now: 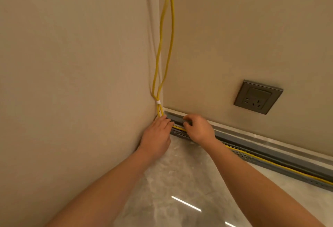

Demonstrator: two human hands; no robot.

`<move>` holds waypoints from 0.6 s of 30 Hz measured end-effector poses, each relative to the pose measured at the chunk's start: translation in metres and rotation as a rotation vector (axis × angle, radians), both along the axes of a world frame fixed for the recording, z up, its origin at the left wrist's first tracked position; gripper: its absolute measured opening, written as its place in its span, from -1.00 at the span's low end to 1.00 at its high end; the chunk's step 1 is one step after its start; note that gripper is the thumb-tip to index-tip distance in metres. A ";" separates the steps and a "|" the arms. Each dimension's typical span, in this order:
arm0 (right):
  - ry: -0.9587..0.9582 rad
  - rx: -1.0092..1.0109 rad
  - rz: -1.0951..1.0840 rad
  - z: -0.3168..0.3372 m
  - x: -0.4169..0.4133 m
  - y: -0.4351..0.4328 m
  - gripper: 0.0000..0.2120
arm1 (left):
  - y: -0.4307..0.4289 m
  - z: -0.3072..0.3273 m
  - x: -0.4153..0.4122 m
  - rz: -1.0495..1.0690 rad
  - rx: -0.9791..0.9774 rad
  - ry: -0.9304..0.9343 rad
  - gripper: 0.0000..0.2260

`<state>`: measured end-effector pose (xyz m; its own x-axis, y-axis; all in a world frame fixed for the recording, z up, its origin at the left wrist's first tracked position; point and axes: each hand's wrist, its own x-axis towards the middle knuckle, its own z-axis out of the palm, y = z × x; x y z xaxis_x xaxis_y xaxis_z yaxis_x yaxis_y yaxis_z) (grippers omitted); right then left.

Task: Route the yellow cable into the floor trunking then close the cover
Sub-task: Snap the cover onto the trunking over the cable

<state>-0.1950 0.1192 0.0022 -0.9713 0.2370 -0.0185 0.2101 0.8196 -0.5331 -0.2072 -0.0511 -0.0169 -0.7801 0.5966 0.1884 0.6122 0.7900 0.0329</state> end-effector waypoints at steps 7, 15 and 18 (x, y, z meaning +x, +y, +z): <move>0.018 0.099 -0.080 -0.012 -0.012 -0.005 -0.77 | -0.002 -0.001 -0.003 0.004 -0.065 0.076 -0.62; -0.086 0.236 -0.082 -0.004 -0.027 -0.004 -0.82 | -0.009 -0.005 -0.007 0.028 -0.058 0.124 -0.56; -0.100 0.301 -0.017 -0.004 -0.029 -0.004 -0.85 | -0.012 -0.005 -0.007 0.013 -0.113 0.142 -0.55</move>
<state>-0.2241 0.1148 -0.0020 -0.9640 0.2629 -0.0402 0.2646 0.9332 -0.2432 -0.2140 -0.0631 -0.0216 -0.7579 0.6106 0.2297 0.5943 0.7914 -0.1430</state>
